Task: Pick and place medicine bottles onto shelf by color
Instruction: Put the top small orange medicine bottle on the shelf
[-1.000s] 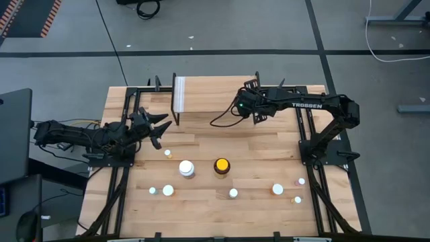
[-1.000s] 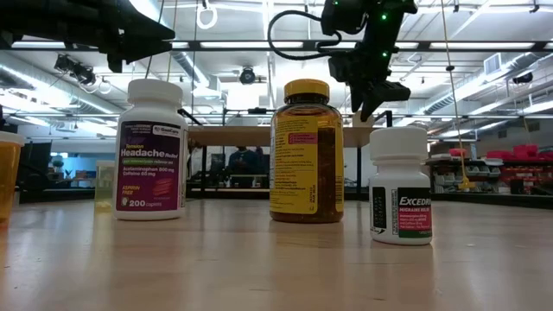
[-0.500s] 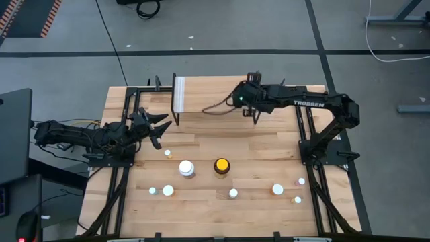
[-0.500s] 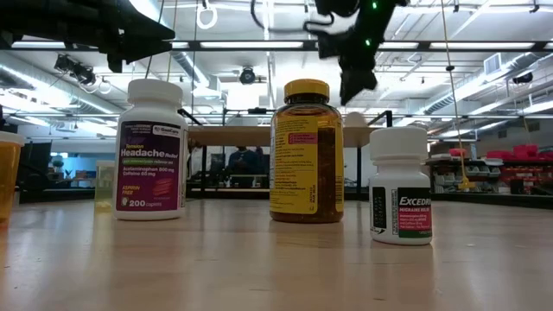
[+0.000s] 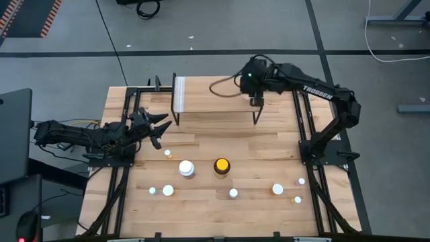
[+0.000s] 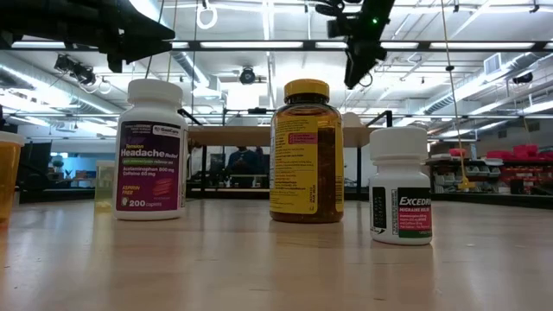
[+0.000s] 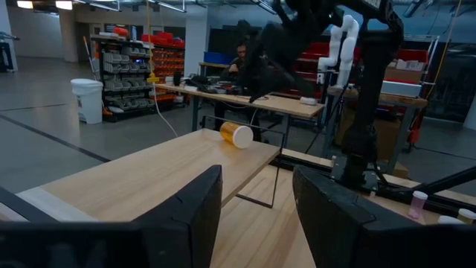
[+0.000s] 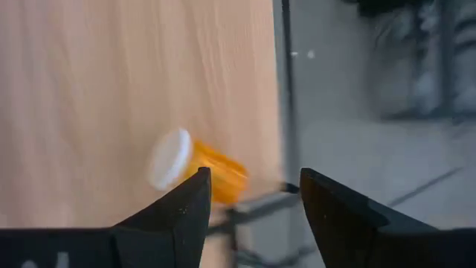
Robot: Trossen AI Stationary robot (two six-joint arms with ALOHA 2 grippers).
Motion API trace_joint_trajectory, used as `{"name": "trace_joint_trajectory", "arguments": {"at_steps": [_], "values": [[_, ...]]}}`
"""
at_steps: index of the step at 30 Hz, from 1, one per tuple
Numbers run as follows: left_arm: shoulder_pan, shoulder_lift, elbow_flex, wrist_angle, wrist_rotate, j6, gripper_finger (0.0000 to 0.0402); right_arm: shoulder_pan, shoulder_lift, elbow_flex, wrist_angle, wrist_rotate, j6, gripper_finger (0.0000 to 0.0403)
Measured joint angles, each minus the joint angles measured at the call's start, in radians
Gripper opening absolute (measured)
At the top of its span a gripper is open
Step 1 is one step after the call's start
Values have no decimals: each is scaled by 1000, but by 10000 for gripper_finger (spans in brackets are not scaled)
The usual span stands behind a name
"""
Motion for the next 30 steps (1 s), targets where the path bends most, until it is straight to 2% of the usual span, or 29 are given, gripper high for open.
{"name": "trace_joint_trajectory", "arguments": {"at_steps": [2, 6, 18, 25, 30], "values": [[0, 0, 0, 0, 0, 0, 176, 4, 15, -17, -34, 25, -87, 221], [0, 0, 0, 0, 0, 0, 176, 16, 50, -46, -63, 68, -150, 235], [0, 0, 0, 0, 0, 1, 176, 21, 180, -76, -69, 189, -177, 242], [0, 0, 0, 0, 0, 0, 176, 12, 156, -76, -8, 184, -175, 242], [0, 0, 0, 0, 0, 0, 173, -10, 145, -76, 10, 83, -127, 242]]}}
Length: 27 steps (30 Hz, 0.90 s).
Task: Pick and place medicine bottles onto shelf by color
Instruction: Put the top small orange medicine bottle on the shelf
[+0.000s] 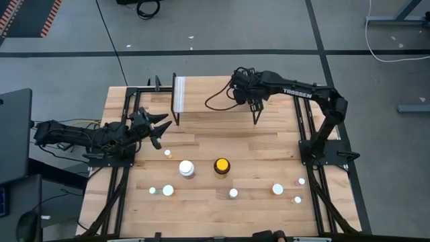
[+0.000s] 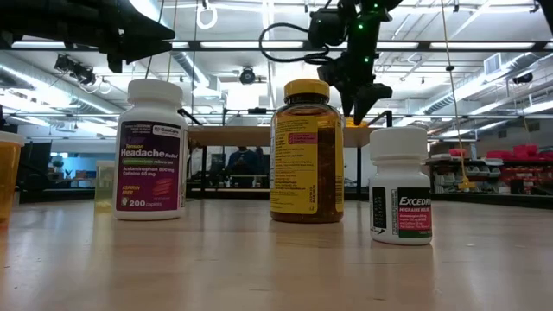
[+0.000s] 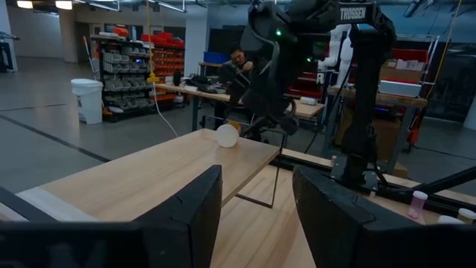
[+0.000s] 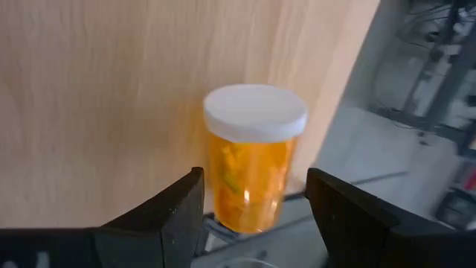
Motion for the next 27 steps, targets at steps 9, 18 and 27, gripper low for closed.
{"name": "trace_joint_trajectory", "arguments": {"at_steps": [9, 18, 27], "values": [[0, 0, 0, 0, 0, 0, 176, -29, 0, 0, 48, -54, 9, 242], [0, 0, 0, 0, 0, 1, 175, -35, 0, 0, 61, -116, 15, 242], [0, 0, 0, 0, 0, 0, 176, -39, -1, 0, 84, -160, 25, 239]]}}
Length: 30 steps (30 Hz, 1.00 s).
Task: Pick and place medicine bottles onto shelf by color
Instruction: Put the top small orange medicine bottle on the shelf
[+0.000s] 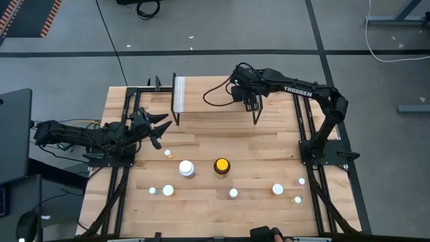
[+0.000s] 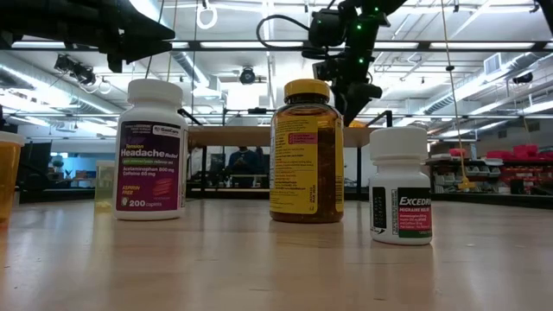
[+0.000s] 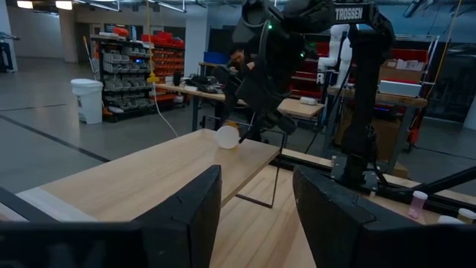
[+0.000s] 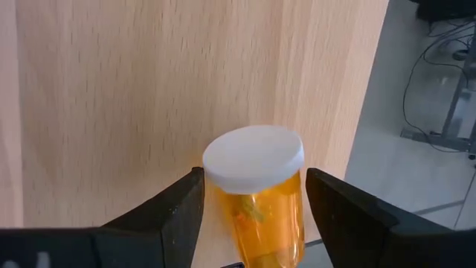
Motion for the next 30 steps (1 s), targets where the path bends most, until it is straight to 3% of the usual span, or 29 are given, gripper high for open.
{"name": "trace_joint_trajectory", "arguments": {"at_steps": [12, 19, 30], "values": [[0, 0, 0, 0, 0, 0, 176, -41, 0, 0, 34, -2, -15, 237], [0, 0, 0, 0, 0, 0, 176, -50, 0, 0, 46, -75, -21, 237], [0, 0, 0, 0, 0, 0, 175, -52, 0, 0, 54, -97, -21, 237]]}}
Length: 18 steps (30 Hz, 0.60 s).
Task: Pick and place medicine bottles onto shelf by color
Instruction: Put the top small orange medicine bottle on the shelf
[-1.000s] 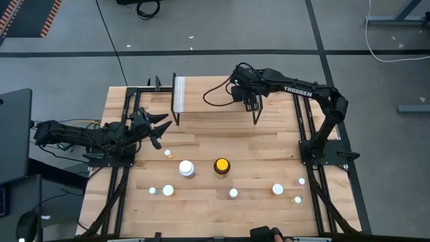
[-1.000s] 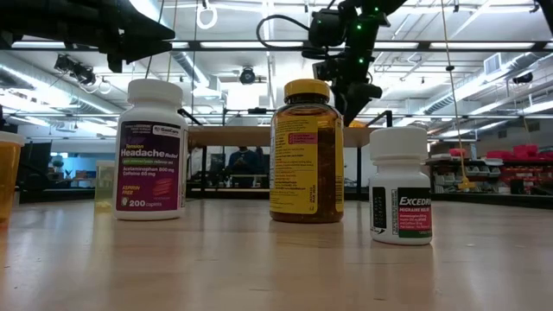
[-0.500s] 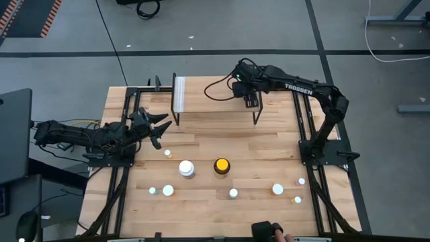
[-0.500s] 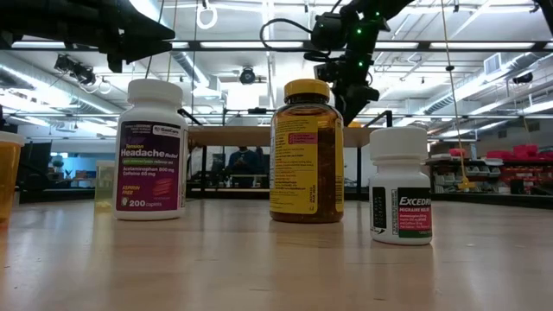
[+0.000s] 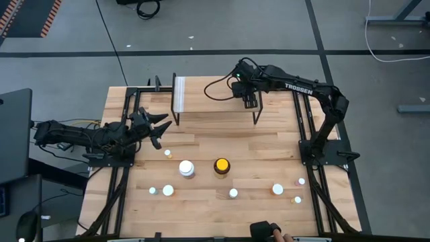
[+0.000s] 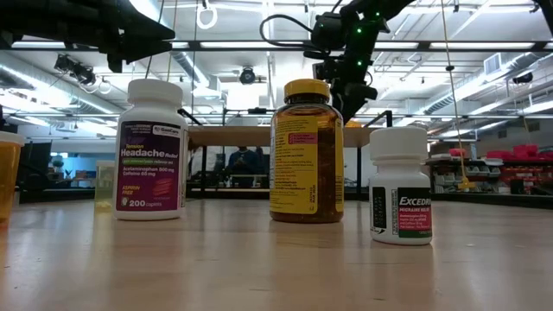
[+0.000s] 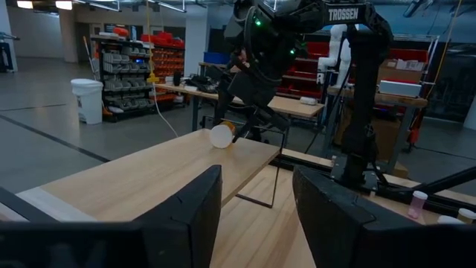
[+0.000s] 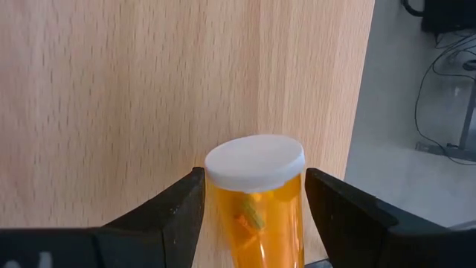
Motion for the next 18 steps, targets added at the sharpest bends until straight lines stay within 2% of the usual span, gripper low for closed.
{"name": "trace_joint_trajectory", "arguments": {"at_steps": [8, 18], "values": [[0, 0, 0, 0, 0, 0, 173, -18, 0, 0, 21, -35, 30, 231], [0, 0, 0, 0, 0, 0, 172, -18, -1, 0, 40, -66, 33, 186]]}}
